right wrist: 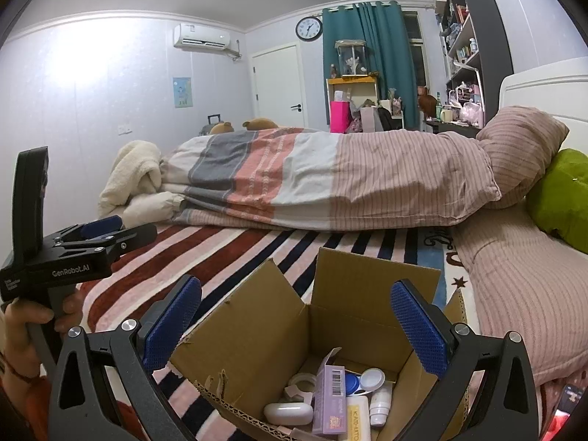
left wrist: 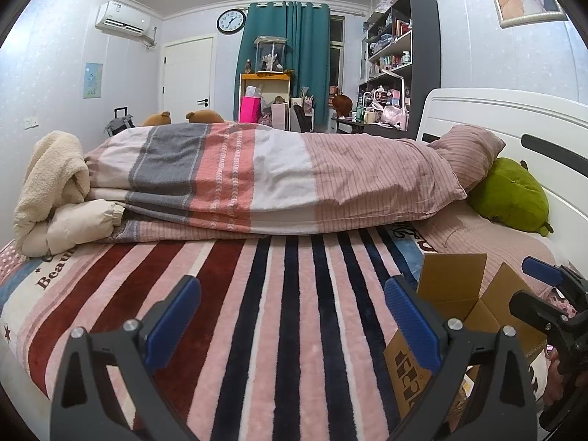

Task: Organize rigid objects

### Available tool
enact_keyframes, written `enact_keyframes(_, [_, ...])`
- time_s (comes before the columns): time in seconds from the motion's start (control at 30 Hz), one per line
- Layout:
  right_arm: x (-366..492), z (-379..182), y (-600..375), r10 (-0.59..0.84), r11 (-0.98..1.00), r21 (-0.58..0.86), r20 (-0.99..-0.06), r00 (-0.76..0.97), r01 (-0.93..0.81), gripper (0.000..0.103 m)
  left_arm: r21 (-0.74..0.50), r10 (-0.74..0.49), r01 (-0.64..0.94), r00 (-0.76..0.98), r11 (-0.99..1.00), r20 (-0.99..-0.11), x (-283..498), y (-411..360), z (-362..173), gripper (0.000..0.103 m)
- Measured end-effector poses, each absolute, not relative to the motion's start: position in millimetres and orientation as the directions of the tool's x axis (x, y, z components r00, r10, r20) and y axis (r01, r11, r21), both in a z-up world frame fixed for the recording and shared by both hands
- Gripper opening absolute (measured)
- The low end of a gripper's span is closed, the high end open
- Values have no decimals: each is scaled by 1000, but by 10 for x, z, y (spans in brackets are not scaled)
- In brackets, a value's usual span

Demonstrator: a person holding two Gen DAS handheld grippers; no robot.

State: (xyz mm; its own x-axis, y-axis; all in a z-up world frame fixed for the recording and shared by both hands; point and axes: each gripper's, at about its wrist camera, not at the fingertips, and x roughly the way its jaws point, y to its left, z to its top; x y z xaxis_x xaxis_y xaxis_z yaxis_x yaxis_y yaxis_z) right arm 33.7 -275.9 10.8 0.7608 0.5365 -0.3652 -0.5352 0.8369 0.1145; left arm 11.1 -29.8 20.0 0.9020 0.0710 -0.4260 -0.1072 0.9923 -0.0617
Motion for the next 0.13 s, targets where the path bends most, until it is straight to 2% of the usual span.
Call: enact_keyframes(0.13, [346, 113, -2767, 536, 837, 116, -364, 762, -534, 103, -63, 73, -110, 902, 992, -426, 115, -295, 200, 100])
